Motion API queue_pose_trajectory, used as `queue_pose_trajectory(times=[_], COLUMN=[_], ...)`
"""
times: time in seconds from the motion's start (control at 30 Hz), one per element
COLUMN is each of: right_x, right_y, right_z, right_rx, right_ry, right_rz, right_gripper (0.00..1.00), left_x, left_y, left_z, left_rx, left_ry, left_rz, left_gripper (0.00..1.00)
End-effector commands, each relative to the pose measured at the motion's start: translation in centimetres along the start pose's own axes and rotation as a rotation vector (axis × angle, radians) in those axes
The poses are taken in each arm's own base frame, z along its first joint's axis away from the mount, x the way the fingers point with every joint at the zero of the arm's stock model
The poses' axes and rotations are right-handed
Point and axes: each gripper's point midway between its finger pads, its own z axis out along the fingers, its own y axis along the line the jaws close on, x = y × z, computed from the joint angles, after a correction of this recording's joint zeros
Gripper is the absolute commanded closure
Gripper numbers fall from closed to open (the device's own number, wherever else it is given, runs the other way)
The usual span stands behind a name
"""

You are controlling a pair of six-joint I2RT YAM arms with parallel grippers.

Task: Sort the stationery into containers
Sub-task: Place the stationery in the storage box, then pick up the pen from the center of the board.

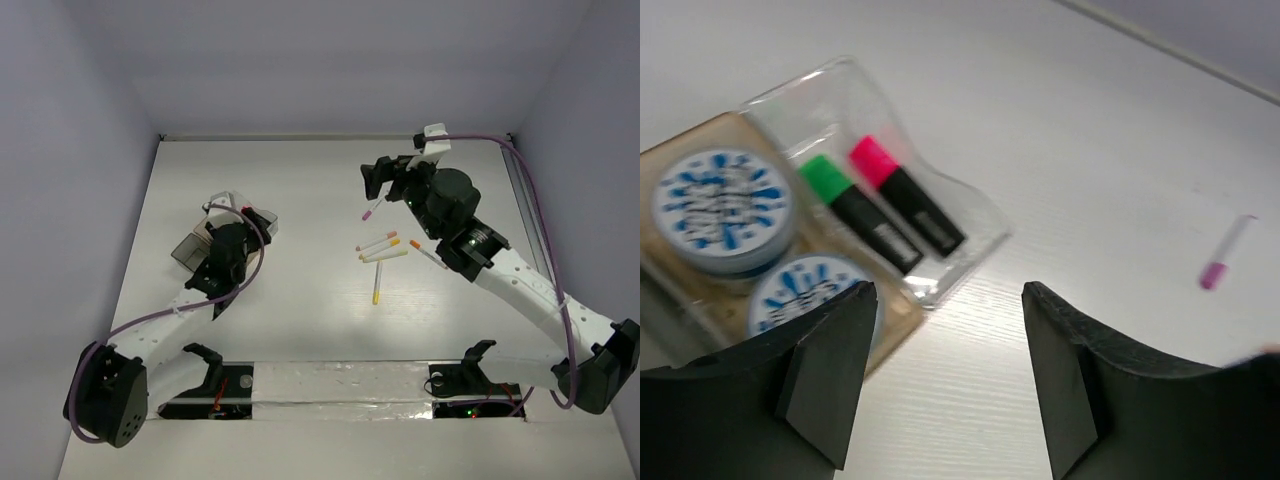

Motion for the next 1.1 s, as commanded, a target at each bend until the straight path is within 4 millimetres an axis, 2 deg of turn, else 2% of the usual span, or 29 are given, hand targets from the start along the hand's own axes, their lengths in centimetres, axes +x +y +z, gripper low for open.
queue_pose_trajectory(times=[0.0,0.03,0.07,0.1,0.13,0.17,0.2,0.23,0.27,0.3,0.33,0.37,0.4,0.43,0.47,0.5,0.57,0.6,0.63,0.67,0.7,0.73,0.77,0.8,0.83,0.93,1.07], right_x=[-5.6,-6.0,-6.8,-7.3,-7.6,-7.9,-8.2,-8.8,-8.9,-9.0,-9.4,-9.4,-9.6,-9.7,-9.8,-9.8,-9.9,-9.9,-10.0,-10.0,-9.9,-10.0,-9.9,-10.0,-10.0,-10.2,-10.3], right_y=[-0.9,-1.1,-1.2,-1.3,-1.3,-1.3,-1.5,-1.6,-1.8,-2.0,-2.3,-2.5,-2.6,-2.7,-2.8,-2.9,-3.0,-3.0,-2.9,-2.9,-2.7,-2.5,-2.5,-2.4,-2.3,-2.4,-2.6], right_z=[-2.0,-2.3,-3.0,-3.4,-3.8,-4.1,-4.5,-5.2,-5.5,-5.8,-6.3,-6.4,-6.6,-6.8,-7.0,-7.0,-7.1,-7.2,-7.2,-7.2,-7.2,-7.2,-7.2,-7.3,-7.4,-7.5,-7.9], right_rx=[0.030,0.038,0.036,0.033,0.027,0.026,0.025,0.025,0.026,0.032,0.043,0.048,0.052,0.055,0.058,0.060,0.064,0.064,0.059,0.056,0.047,0.036,0.033,0.028,0.023,0.021,0.029], right_ry=[-0.154,-0.164,-0.187,-0.200,-0.208,-0.216,-0.228,-0.245,-0.250,-0.254,-0.267,-0.269,-0.277,-0.282,-0.286,-0.288,-0.290,-0.290,-0.291,-0.291,-0.291,-0.291,-0.288,-0.291,-0.292,-0.296,-0.304], right_rz=[0.067,0.072,0.081,0.088,0.091,0.096,0.100,0.106,0.104,0.101,0.104,0.099,0.100,0.099,0.095,0.093,0.085,0.087,0.087,0.086,0.085,0.084,0.085,0.086,0.086,0.085,0.085], right_gripper=[0.14,0.22,0.28,0.36,0.42,0.54,0.59,0.60,0.60,0.60,0.60,0.58,0.56,0.55,0.53,0.53,0.52,0.52,0.52,0.52,0.52,0.52,0.51,0.51,0.51,0.51,0.51], left_x=[-3.1,-4.1,-2.6,-2.0,-2.7,-2.3,-0.1,0.9,0.1,3.2,4.4,3.5,6.4,7.5,5.9,9.0,10.8,9.7,11.6,10.6,12.5,13.3,12.5,14.2,14.2,16.5,16.8], left_y=[-7.8,-9.7,-10.6,-12.5,-14.4,-15.6,-16.4,-17.7,-20.2,-20.7,-21.6,-24.1,-24.5,-25.2,-28.1,-27.6,-29.2,-31.0,-30.2,-31.6,-31.1,-31.6,-32.9,-32.6,-33.7,-32.7,-32.4], left_z=[-0.8,-0.9,-0.1,-0.3,-0.1,0.2,1.4,1.8,1.9,3.4,4.1,4.4,6.0,6.7,7.1,8.5,10.0,10.4,10.8,11.3,12.1,12.1,12.4,13.0,12.7,14.0,15.2], left_rx=[0.232,0.259,0.263,0.308,0.342,0.366,0.372,0.409,0.455,0.449,0.462,0.481,0.465,0.468,0.498,0.475,0.482,0.511,0.499,0.513,0.498,0.505,0.524,0.520,0.538,0.493,0.436], left_ry=[-0.048,-0.060,-0.020,0.000,-0.007,0.008,0.058,0.088,0.078,0.151,0.178,0.174,0.229,0.248,0.213,0.283,0.319,0.295,0.336,0.314,0.351,0.363,0.345,0.377,0.379,0.419,0.404], left_rz=[0.007,0.017,0.075,0.100,0.109,0.124,0.170,0.189,0.188,0.234,0.270,0.282,0.330,0.376,0.370,0.420,0.462,0.454,0.475,0.470,0.492,0.503,0.494,0.514,0.519,0.556,0.560], left_gripper=[0.44,0.44,0.44,0.44,0.44,0.44,0.44,0.44,0.44,0.45,0.46,0.47,0.46,0.46,0.46,0.46,0.45,0.44,0.43,0.42,0.41,0.40,0.40,0.39,0.39,0.39,0.41])
